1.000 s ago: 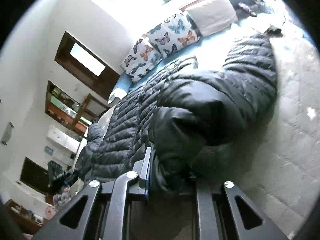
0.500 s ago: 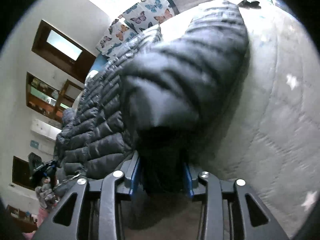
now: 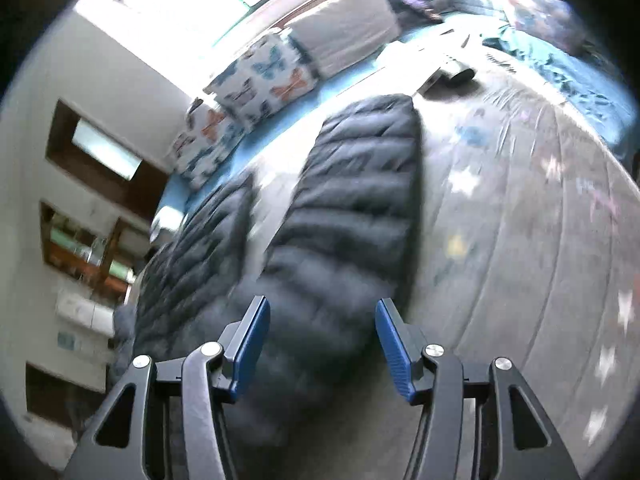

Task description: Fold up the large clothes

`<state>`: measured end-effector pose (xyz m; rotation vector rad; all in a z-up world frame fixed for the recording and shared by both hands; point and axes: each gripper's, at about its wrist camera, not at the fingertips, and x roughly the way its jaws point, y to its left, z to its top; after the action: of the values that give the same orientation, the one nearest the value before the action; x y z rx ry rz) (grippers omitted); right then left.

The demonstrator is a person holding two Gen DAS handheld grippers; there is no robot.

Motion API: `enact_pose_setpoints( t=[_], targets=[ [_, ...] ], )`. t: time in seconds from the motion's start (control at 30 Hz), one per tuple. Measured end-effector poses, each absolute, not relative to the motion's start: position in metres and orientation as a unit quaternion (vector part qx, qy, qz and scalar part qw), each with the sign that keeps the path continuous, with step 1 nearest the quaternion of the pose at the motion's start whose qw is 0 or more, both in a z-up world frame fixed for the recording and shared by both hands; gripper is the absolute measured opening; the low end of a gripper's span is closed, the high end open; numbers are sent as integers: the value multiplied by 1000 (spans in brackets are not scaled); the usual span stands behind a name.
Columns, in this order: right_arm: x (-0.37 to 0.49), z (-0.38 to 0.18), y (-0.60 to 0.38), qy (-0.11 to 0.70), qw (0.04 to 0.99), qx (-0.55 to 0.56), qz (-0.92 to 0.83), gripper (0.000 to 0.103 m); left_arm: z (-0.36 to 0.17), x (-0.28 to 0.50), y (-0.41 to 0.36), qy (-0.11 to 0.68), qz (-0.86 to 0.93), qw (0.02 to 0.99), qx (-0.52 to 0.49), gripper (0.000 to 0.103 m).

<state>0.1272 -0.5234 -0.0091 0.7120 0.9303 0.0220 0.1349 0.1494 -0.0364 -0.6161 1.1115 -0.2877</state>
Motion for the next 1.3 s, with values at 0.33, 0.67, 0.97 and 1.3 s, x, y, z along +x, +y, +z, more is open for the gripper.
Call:
enact_pose_setpoints(
  t=[0.33,0.67,0.97,1.3],
  targets=[
    [199,-59,-557,431,838,333,-46,60,-44,139,147,532,-103,795,-272,31],
    [218,-40,-535,428,870,233,-72,17,-54,148,147,548,-80,790,-262,50],
    [186,21,-548,348,909,130,-188,12,-66,151,156,550,-71,786,-272,72],
    [181,-46,-606,425,847,244,-208,39,-66,154,161,551,-73,783,-279,74]
  ],
)
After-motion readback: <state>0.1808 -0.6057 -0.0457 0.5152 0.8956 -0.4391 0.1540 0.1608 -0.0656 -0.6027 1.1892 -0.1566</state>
